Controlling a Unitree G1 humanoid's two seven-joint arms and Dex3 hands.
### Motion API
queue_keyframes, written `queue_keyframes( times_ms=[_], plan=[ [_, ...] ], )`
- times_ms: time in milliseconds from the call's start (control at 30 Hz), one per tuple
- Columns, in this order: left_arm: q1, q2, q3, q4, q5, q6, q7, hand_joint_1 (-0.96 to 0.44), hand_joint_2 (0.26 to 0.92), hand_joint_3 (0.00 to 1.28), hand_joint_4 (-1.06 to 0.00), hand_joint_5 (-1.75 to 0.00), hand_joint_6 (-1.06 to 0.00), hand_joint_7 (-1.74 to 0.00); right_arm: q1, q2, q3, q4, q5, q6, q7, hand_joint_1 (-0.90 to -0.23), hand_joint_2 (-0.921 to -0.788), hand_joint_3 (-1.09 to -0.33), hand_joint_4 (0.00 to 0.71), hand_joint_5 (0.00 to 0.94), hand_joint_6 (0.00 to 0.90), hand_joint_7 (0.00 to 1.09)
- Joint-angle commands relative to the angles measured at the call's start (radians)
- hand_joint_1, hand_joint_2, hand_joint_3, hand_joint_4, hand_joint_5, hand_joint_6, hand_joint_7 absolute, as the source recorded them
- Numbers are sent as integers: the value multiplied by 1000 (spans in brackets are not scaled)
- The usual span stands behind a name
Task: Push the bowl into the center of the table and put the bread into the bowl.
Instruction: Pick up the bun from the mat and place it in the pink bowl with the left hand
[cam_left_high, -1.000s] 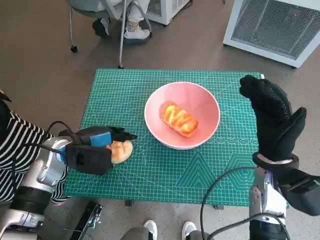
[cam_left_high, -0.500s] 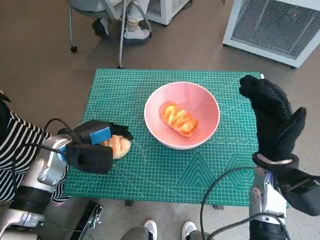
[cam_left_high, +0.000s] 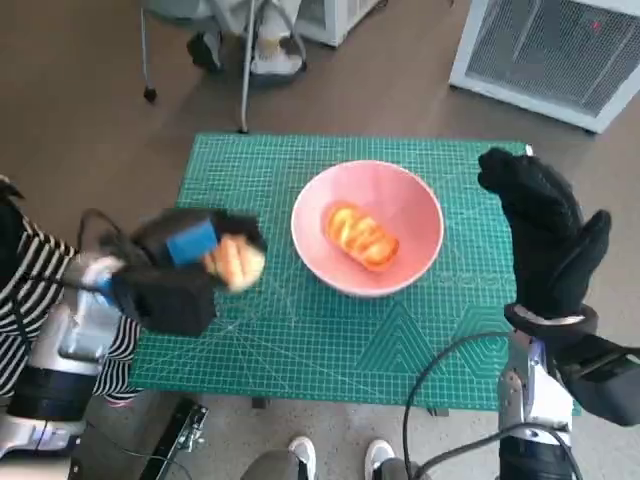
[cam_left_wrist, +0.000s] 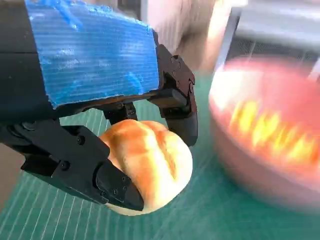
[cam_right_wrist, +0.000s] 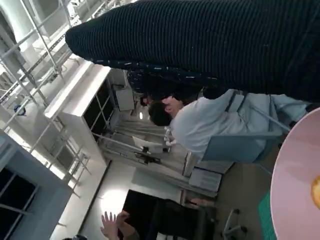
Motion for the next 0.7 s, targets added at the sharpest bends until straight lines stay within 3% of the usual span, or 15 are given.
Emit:
queue_keyframes(
  times_ms=[33, 500, 700],
  plan=[
    [-73, -38, 23, -56, -35, 20, 18, 3, 920, 87, -700, -1207, -571, -1168, 13, -5, -4, 12, 2, 6, 7, -667, -921, -730, 180, 0, 112, 395],
    [-203, -203, -57, -102, 14, 80, 76, 2, 920, 67, -726, -1204, -597, -1118, 26, -1, -3, -2, -1, 4, 4, -667, -921, -731, 180, 0, 111, 396],
    [-217, -217, -70, -92, 33, 81, 77, 2, 920, 62, -734, -1202, -601, -1105, 29, 0, -3, -7, -1, 6, 2, -667, -921, -731, 180, 0, 111, 396]
  ],
)
